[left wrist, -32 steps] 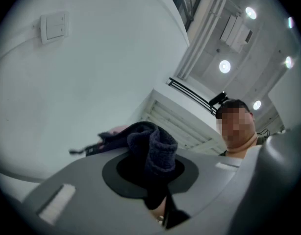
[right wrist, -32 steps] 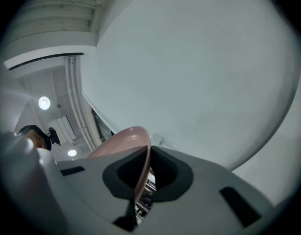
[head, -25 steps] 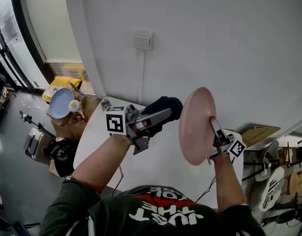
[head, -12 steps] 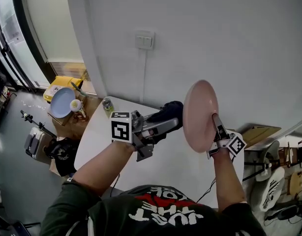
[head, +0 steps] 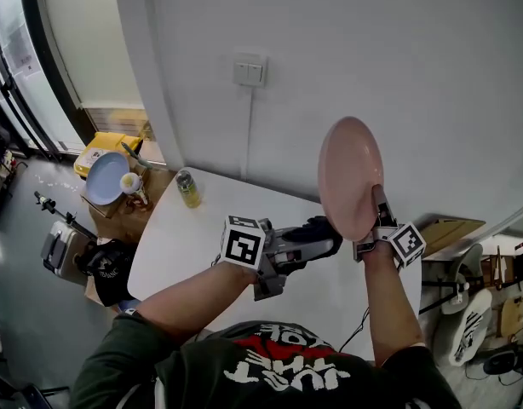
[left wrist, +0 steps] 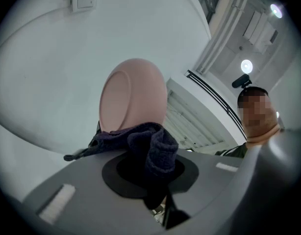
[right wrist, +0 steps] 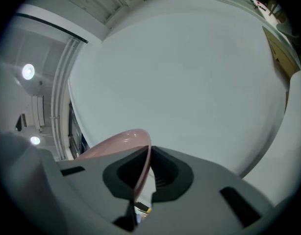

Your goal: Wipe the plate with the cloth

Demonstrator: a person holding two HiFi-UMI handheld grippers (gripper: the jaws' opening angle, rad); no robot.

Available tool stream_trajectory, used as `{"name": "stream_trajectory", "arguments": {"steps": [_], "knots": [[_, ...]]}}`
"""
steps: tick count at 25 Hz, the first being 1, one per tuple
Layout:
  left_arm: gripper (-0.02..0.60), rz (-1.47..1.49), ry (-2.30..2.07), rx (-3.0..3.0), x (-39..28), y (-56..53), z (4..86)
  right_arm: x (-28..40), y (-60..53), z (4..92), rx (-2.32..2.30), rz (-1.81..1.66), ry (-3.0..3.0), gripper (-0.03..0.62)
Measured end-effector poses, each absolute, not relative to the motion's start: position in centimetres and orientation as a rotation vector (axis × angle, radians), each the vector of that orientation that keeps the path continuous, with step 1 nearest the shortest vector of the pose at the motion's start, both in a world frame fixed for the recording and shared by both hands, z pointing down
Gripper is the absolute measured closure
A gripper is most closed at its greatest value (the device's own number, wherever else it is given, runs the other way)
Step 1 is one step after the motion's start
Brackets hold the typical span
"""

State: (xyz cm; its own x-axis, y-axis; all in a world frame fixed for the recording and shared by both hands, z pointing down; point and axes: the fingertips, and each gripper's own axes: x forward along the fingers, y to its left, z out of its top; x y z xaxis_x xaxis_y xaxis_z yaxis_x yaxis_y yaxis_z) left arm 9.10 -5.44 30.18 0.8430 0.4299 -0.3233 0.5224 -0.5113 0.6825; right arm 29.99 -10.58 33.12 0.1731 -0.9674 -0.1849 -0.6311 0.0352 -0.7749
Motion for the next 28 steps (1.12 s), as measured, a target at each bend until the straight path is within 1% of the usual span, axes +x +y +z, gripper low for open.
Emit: {"name": "stream_trajectory", "arguments": {"steps": [3,8,12,17,20,23,28], "knots": [[0.534,-0.128,0.726,2.177,9.6,-4.5,31.2,28.5,-11.1,32.7,-1.596,-0.594,1.588,0.582],[0.534,-0.134,0.684,2.187,9.6,-6.2,32.3,23.1,-11.6,31.6,-1.386,-0.634,1.806,0.581],[0.534,-0.161,0.621,2.184,9.8,-8.0,32.1,19.6,-11.4,31.2,-1.321,-0.647,1.939,0.582],[0.534,-0.248,0.495,2.148,9.0,-12.4,31.0,16.9,-10.7,32.1,-1.275,-0.686,2.027,0.58],[0.534,-0.318,0.464,2.135,7.8,-14.9,29.7,16.6,-10.3,33.2,-1.281,-0.716,2.03,0.58],[0.534,-0.385,0.483,2.12,6.4,-16.0,28.0,17.9,-10.3,34.5,-1.339,-0.732,2.005,0.58],[0.534,-0.398,0.552,2.162,4.5,-14.4,26.6,20.5,-10.1,36.2,-1.39,-0.747,1.888,0.58]]}}
